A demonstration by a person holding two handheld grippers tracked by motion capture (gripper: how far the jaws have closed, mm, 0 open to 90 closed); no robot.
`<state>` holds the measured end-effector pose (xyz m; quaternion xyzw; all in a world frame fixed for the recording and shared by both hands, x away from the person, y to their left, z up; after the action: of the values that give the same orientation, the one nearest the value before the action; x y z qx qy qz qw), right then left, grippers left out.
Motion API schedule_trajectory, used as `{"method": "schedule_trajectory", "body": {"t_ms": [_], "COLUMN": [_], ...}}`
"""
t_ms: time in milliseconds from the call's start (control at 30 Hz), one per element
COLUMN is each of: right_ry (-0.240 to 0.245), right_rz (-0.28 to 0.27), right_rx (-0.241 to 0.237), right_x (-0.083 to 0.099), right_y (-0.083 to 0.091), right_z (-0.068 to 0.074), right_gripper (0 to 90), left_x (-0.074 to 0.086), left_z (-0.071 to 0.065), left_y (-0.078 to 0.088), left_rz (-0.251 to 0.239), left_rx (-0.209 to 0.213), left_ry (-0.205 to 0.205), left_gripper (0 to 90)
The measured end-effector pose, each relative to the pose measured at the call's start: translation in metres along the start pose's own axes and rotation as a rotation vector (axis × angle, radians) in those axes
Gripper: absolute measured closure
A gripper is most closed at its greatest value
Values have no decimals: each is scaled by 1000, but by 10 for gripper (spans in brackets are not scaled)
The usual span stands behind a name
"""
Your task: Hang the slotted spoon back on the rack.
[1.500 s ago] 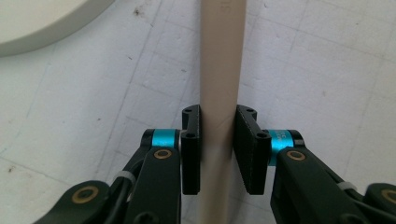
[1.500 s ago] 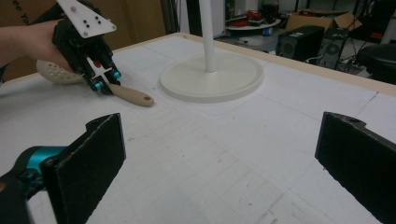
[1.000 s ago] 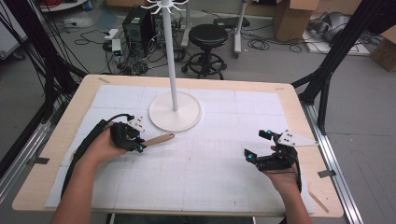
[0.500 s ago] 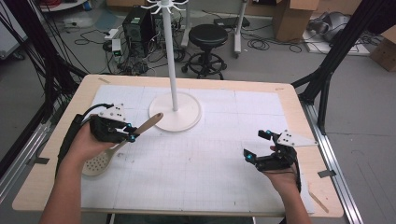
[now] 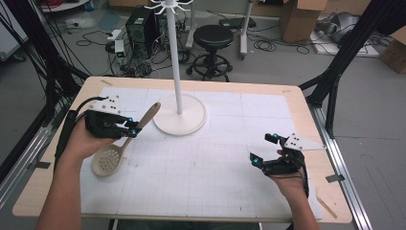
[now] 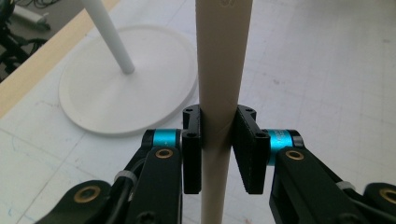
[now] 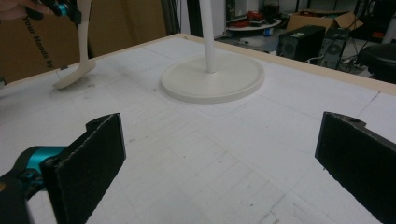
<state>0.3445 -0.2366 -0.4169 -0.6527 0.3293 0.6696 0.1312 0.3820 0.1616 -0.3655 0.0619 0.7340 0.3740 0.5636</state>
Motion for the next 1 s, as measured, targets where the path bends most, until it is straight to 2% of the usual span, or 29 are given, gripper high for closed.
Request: {"method": "schedule_trajectory", "body": {"t_ms": [367,600,800,900,1000], "right_ry": [2,0,0,-4,-2], "right_rz": [-4,-3,-4,-1,-2], "right_rx": [3,3,2,-1,0], "right_x": [0,0,0,0,0], "right_y": [0,1,0,0,0], "right_z": [-1,0,0,0,0], "right_gripper": [7,7,7,7,7], "left_x": [-29,-48,-71,-84,-98], "left_z": [2,11,12,14,17], "left_y": [13,17,27,32,37], "left_rz": [-77,-89,-139,-148,-155], "left_rx": [34,27,40,34,11], "left_ry": [5,23,16,13,11], "left_gripper": [742,741,741,741,741]}}
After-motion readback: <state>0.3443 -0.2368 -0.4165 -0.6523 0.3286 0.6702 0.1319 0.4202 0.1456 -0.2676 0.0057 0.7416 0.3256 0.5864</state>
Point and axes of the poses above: each handheld gripper's, and its own axes: y roughly backward along the jaws, x roughly out of its underside, z roughly to its left, the point moved 9 cm from there along -y, roughly forward along the jaws, and after that the axes turned 10 degrees about y, right-handed, at the moved point
